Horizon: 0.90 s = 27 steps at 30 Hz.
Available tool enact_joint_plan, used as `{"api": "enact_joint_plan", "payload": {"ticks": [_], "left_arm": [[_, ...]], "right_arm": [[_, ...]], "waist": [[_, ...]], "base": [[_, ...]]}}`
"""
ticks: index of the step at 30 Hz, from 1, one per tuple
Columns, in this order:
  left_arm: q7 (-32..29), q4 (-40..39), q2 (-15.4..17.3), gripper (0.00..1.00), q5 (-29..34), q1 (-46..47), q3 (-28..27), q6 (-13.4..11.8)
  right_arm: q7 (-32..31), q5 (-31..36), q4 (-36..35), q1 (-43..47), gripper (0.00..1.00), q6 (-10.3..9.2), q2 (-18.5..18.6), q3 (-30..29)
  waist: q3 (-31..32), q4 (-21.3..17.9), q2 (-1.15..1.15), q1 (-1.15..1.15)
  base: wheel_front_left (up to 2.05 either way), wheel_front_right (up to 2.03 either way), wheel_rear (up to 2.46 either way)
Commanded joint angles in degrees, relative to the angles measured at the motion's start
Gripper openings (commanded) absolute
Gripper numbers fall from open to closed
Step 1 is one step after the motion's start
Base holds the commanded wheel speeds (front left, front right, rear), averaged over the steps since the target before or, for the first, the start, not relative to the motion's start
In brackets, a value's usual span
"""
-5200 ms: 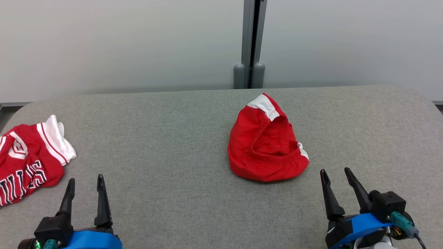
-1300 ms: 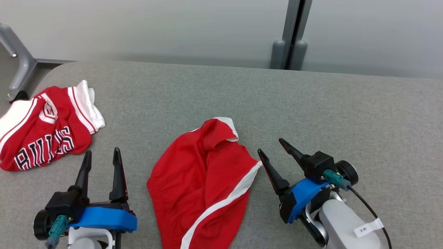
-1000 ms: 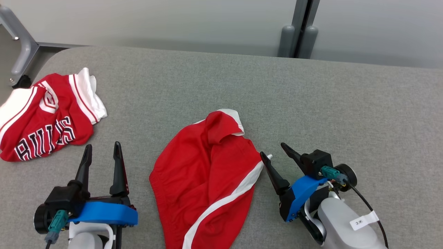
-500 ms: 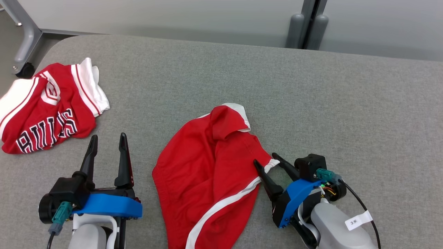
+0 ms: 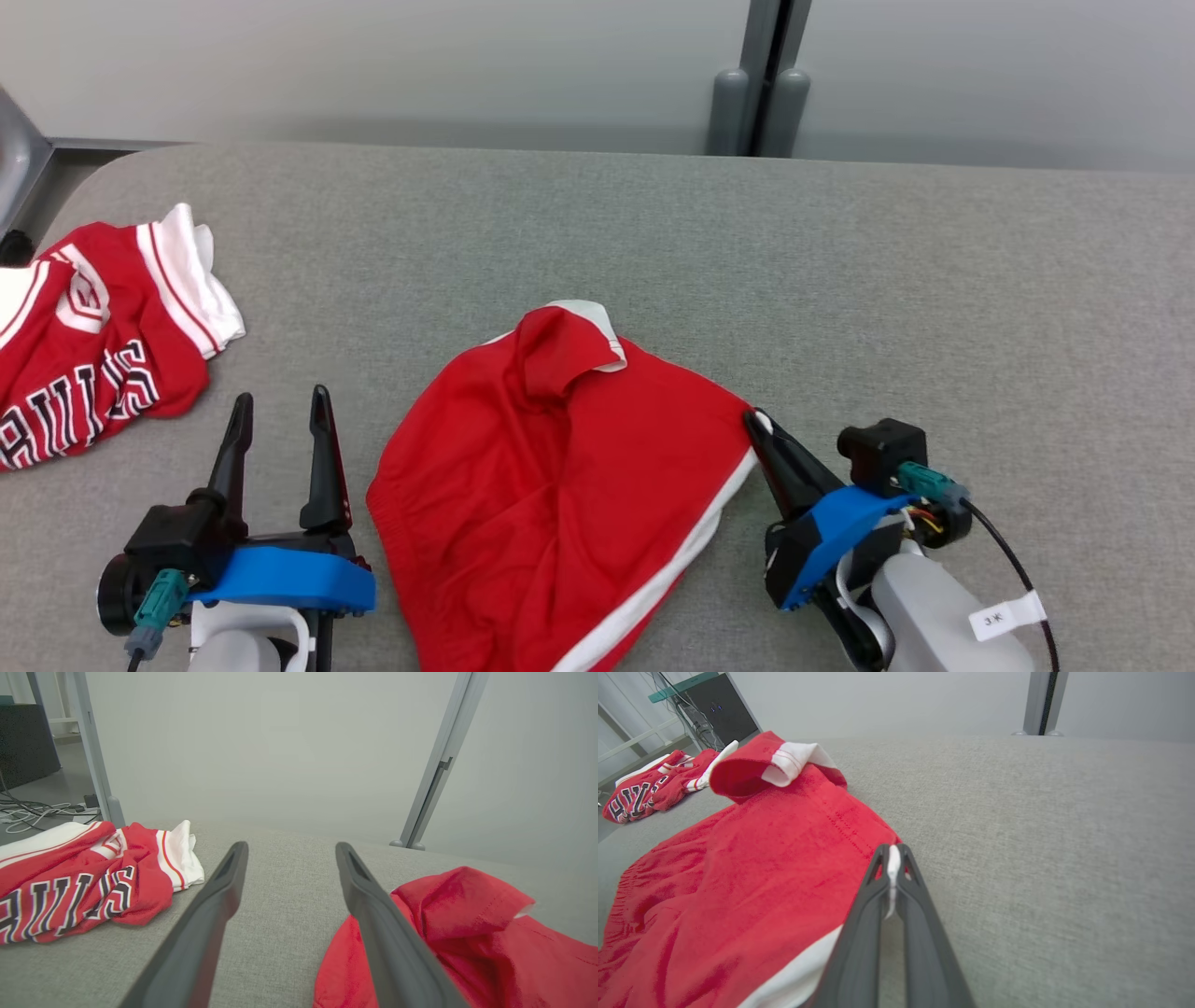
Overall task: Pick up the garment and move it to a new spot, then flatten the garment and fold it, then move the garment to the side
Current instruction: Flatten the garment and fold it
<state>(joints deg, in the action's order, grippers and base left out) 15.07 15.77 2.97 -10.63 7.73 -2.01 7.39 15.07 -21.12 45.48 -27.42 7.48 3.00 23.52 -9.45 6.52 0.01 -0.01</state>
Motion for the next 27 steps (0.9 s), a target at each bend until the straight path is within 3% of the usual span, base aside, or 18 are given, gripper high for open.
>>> {"api": "enact_joint_plan", "payload": {"ticks": [1,12,16,17,18,27], "left_arm": [[0.15,0.00,-0.13,1.00,-0.38,-0.55,0.11,-0.14],[0.15,-0.13,-0.13,1.00,-1.03,-1.65,1.25,-0.81],[0.15,-0.11,-0.11,1.00,-1.13,-1.67,1.24,-0.84],[0.15,-0.06,-0.12,1.00,-1.15,-1.64,1.36,-0.84],[0.15,-0.04,-0.11,1.00,-1.15,-1.62,1.38,-0.83],[0.15,0.36,-0.11,1.00,-0.32,-2.54,0.92,-0.55]], "right_arm": [[0.15,1.23,-1.68,2.21,0.00,0.02,0.91,-2.19],[0.15,6.97,-12.82,17.56,0.00,0.02,3.19,-18.99],[-0.09,7.18,-14.81,21.01,0.00,0.03,2.13,-21.11],[-0.06,7.32,-15.62,21.71,0.45,0.02,1.88,-21.20],[-0.07,7.10,-16.34,22.32,1.00,0.03,1.67,-21.03],[0.12,10.63,-25.07,22.67,1.00,0.03,0.47,-22.12]], "waist": [[1.00,-1.46,-0.01,0.01],[2.23,-6.13,-0.01,0.01],[2.31,-7.02,-0.01,0.01],[2.31,-7.22,-0.01,0.01],[2.33,-7.41,-0.01,0.01],[3.74,-7.99,-0.01,0.01]], "base": [[0.00,0.00,0.00],[0.00,0.00,0.00],[0.00,0.00,0.00],[0.00,0.00,0.00],[0.00,0.00,0.00],[0.00,0.00,0.00]]}}
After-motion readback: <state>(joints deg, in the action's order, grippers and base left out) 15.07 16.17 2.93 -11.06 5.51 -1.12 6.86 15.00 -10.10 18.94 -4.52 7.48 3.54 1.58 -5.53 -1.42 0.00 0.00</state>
